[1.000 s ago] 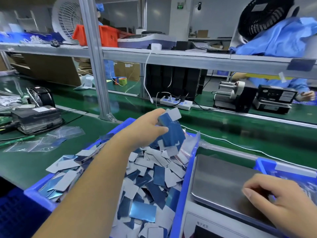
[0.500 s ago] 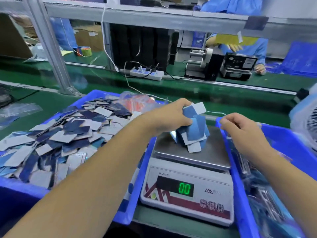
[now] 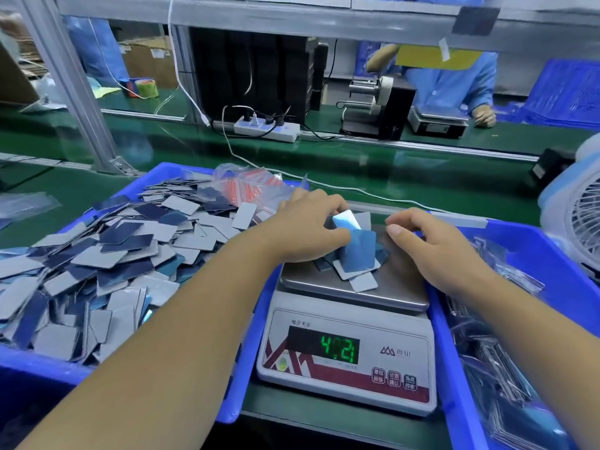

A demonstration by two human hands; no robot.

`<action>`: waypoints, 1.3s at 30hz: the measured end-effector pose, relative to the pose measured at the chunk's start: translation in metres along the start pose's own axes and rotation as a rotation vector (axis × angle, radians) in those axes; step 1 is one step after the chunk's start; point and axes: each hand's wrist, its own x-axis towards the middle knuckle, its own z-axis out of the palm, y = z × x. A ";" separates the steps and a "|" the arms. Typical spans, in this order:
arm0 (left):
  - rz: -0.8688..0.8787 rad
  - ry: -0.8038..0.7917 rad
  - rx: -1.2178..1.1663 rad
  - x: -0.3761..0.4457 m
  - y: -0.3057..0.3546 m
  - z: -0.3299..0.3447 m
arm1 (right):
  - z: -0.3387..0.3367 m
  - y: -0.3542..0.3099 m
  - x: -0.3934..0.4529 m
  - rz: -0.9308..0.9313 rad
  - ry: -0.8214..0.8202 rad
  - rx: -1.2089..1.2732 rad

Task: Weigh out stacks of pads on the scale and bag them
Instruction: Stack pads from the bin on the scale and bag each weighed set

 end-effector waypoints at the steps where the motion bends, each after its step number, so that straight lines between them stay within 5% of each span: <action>1: 0.025 0.028 0.051 0.000 0.000 0.000 | 0.000 0.000 0.000 0.001 0.008 -0.002; 24: 0.086 0.269 -0.196 0.003 -0.020 -0.004 | -0.005 -0.006 -0.006 -0.051 0.055 -0.025; 39: 0.108 0.317 -0.220 0.000 -0.017 -0.010 | -0.007 -0.034 -0.020 -0.333 0.139 -0.075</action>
